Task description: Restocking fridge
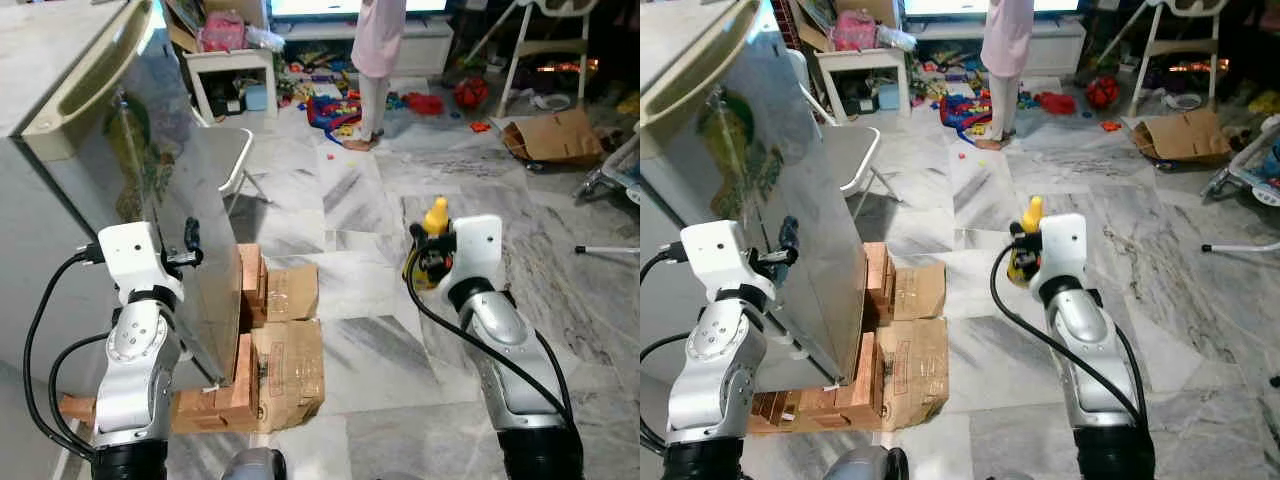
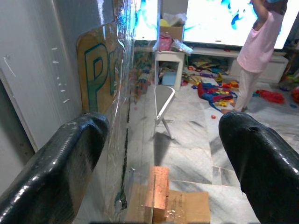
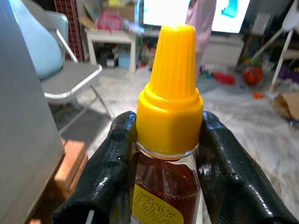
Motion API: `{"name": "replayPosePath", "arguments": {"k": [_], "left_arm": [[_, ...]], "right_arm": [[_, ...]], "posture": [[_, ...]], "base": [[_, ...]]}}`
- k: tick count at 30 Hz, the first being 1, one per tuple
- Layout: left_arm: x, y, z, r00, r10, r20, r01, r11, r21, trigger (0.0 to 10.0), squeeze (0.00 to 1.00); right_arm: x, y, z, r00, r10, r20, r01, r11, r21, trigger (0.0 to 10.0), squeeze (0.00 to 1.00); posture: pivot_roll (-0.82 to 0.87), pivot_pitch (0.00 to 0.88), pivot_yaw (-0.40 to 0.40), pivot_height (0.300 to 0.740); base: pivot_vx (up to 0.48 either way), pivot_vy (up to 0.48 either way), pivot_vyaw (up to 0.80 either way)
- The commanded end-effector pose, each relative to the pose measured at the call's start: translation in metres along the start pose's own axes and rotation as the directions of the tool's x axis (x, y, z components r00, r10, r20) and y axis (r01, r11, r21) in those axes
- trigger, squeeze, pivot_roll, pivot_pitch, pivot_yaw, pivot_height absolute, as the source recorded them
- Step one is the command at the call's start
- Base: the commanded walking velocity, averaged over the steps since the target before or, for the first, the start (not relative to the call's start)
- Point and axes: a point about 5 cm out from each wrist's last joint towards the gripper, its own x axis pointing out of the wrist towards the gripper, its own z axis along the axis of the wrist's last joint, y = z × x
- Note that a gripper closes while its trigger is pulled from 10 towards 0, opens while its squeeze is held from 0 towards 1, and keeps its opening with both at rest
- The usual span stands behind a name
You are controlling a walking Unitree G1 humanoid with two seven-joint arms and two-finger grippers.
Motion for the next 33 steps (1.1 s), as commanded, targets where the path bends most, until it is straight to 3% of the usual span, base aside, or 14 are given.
{"name": "replayPosePath", "arguments": {"k": [1, 6, 9, 11, 12, 13, 14, 16, 19, 22, 23, 26, 33], "left_arm": [[-0.003, 0.022, -0.005, 0.993, 0.111, -0.035, -0.111, 0.994, 0.007, 10.0, 0.00], [-0.012, 0.036, -0.014, 0.983, 0.170, -0.070, -0.169, 0.985, 0.014, 10.0, 0.00], [-0.020, 0.038, -0.016, 0.988, 0.134, -0.079, -0.135, 0.991, -0.002, 10.0, 0.00], [-0.027, 0.036, -0.020, 0.992, 0.082, -0.097, -0.083, 0.996, -0.011, 10.0, 0.00], [-0.032, 0.031, -0.022, 0.994, 0.005, -0.105, -0.006, 1.000, -0.007, 10.0, 0.00], [-0.032, 0.031, -0.022, 0.994, 0.005, -0.105, -0.006, 1.000, -0.007, 10.0, 0.00], [-0.040, 0.025, -0.024, 0.990, -0.089, -0.111, 0.090, 0.996, 0.005, 10.0, 0.00], [-0.042, 0.026, -0.025, 0.988, -0.098, -0.118, 0.099, 0.995, 0.005, 10.0, 0.00], [-0.035, 0.049, -0.030, 0.992, 0.034, -0.118, -0.027, 0.998, 0.061, 10.0, 0.00], [-0.029, 0.054, -0.029, 0.991, 0.068, -0.113, -0.062, 0.996, 0.057, 10.0, 0.00], [-0.020, 0.056, -0.026, 0.993, 0.069, -0.100, -0.064, 0.997, 0.045, 10.0, 0.00], [-0.004, 0.051, -0.020, 0.996, 0.040, -0.084, -0.038, 0.999, 0.028, 10.0, 0.00], [0.009, 0.033, -0.010, 0.997, -0.063, -0.042, 0.062, 0.998, -0.007, 10.0, 0.00]], "right_arm": [[-0.003, 0.002, 0.013, 0.998, 0.032, 0.052, -0.032, 0.999, -0.003, 10.0, 0.00], [-0.006, -0.005, 0.009, 0.999, 0.015, 0.032, -0.015, 1.000, 0.010, 10.0, 0.00], [-0.008, -0.008, 0.009, 1.000, 0.012, 0.025, -0.012, 1.000, 0.007, 10.0, 0.00], [-0.010, -0.010, 0.008, 1.000, 0.015, 0.018, -0.016, 1.000, 0.010, 10.0, 0.00], [-0.012, -0.010, 0.007, 1.000, 0.027, 0.014, -0.027, 0.999, 0.016, 10.0, 0.00], [-0.012, -0.010, 0.007, 1.000, 0.027, 0.014, -0.027, 0.999, 0.016, 10.0, 0.00], [-0.013, -0.010, 0.006, 0.999, 0.038, 0.011, -0.038, 0.999, 0.022, 10.0, 0.00], [-0.014, -0.011, 0.006, 0.999, 0.043, 0.008, -0.044, 0.999, 0.025, 10.0, 0.00], [-0.013, -0.012, 0.005, 0.999, 0.041, -0.001, -0.041, 0.999, 0.015, 10.0, 0.00], [-0.012, -0.013, 0.006, 0.999, 0.041, 0.000, -0.041, 0.999, 0.018, 10.0, 0.00], [-0.011, -0.012, 0.007, 0.999, 0.041, 0.005, -0.041, 0.999, 0.019, 10.0, 0.00], [-0.009, -0.011, 0.011, 0.999, 0.045, 0.014, -0.045, 0.999, 0.025, 10.0, 0.00], [-0.013, -0.009, 0.013, 0.998, 0.060, 0.029, -0.061, 0.997, 0.047, 10.0, 0.00]], "posture": [[0.04, 0.000, 0.004, 0.740], [0.04, 0.000, 0.002, 0.740], [0.04, 0.000, -0.001, 0.740], [0.05, 0.000, -0.004, 0.740], [0.05, 0.000, -0.008, 0.740], [0.05, 0.000, -0.008, 0.740], [0.05, 0.000, -0.009, 0.740], [0.05, 0.000, -0.010, 0.740], [0.05, 0.000, -0.014, 0.740], [0.05, 0.000, -0.015, 0.740], [0.05, 0.000, -0.015, 0.740], [0.04, 0.000, -0.013, 0.740], [0.02, 0.000, -0.004, 0.740]], "base": [[0.000, 0.000, 0.00], [0.000, 0.000, 0.00], [0.000, 0.000, 0.00], [0.000, 0.000, 0.00], [0.000, 0.000, 0.00], [0.000, 0.000, 0.00], [0.000, 0.000, 0.00], [0.000, 0.000, 0.00], [0.000, 0.000, 0.00], [0.000, 0.000, 0.00], [0.000, 0.000, 0.00], [0.000, 0.000, 0.00], [0.000, 0.000, 0.00]]}}
